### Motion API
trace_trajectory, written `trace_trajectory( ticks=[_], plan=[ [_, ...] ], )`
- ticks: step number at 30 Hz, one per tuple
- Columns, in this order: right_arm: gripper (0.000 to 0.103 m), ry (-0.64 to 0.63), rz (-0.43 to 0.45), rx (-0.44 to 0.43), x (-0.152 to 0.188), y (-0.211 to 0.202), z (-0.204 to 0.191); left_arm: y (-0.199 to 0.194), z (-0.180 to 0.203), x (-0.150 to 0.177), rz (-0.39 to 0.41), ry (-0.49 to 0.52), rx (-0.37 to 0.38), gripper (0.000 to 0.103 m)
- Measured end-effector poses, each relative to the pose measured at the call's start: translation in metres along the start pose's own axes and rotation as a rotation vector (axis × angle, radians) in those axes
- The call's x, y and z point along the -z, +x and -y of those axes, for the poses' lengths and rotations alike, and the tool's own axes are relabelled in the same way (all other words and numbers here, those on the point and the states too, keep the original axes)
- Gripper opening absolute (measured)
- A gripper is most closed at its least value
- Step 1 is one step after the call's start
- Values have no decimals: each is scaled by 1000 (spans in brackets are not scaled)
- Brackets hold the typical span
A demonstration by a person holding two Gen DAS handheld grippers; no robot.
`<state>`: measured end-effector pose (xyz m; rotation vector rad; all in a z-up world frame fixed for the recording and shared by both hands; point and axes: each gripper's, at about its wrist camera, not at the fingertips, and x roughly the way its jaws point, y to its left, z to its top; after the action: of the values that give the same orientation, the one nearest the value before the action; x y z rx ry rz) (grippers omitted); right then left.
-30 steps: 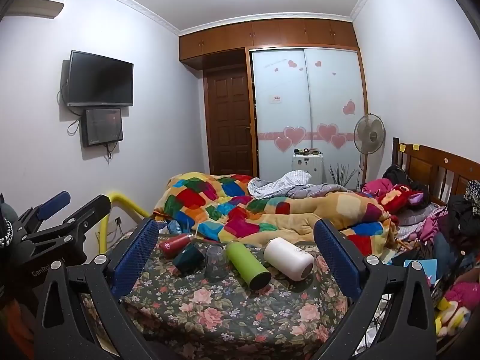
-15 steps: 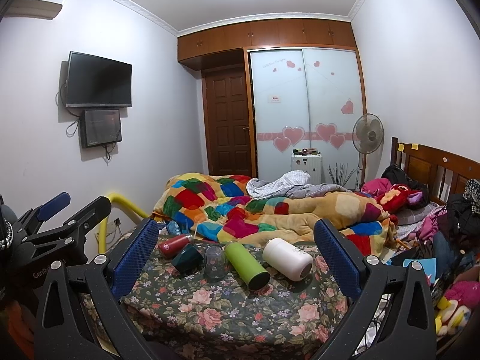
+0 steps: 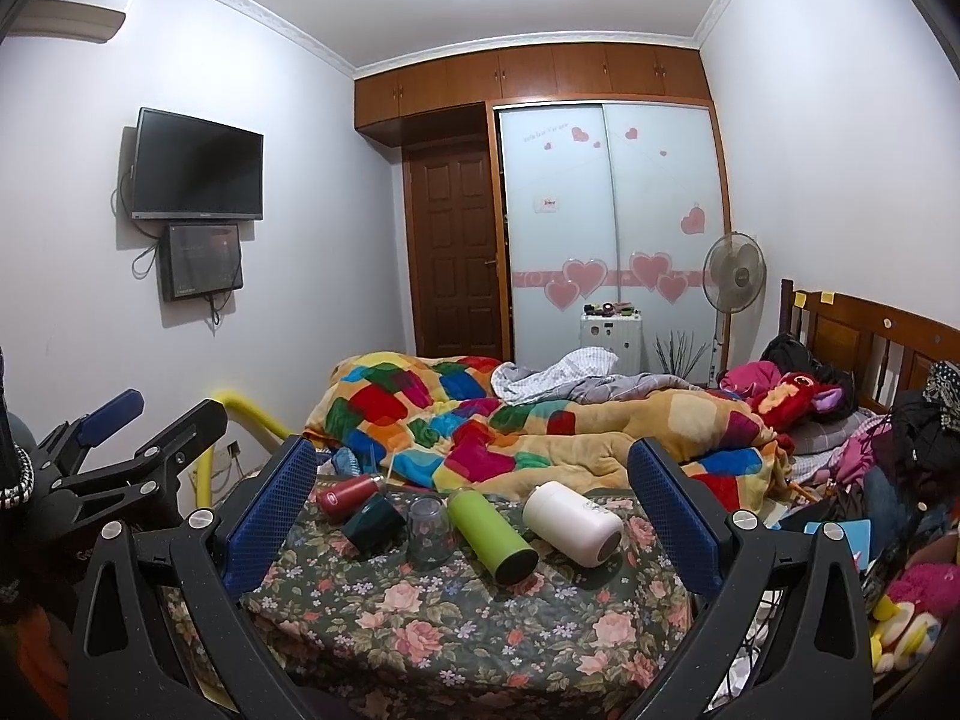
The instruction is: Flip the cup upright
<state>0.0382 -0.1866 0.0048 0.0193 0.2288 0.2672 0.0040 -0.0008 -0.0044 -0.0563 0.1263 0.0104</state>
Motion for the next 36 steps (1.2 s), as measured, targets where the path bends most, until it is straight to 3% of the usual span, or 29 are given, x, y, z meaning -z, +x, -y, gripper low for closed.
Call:
trace_trajectory(
  ticks=[27,36],
  plan=[
    [103,-2,-4,1,1,1,1,0,2,-2,-1,1,1,103],
    [103,-3,-45,8,5,17,5,20,-5,-3,-34,-13,2,103]
  ],
)
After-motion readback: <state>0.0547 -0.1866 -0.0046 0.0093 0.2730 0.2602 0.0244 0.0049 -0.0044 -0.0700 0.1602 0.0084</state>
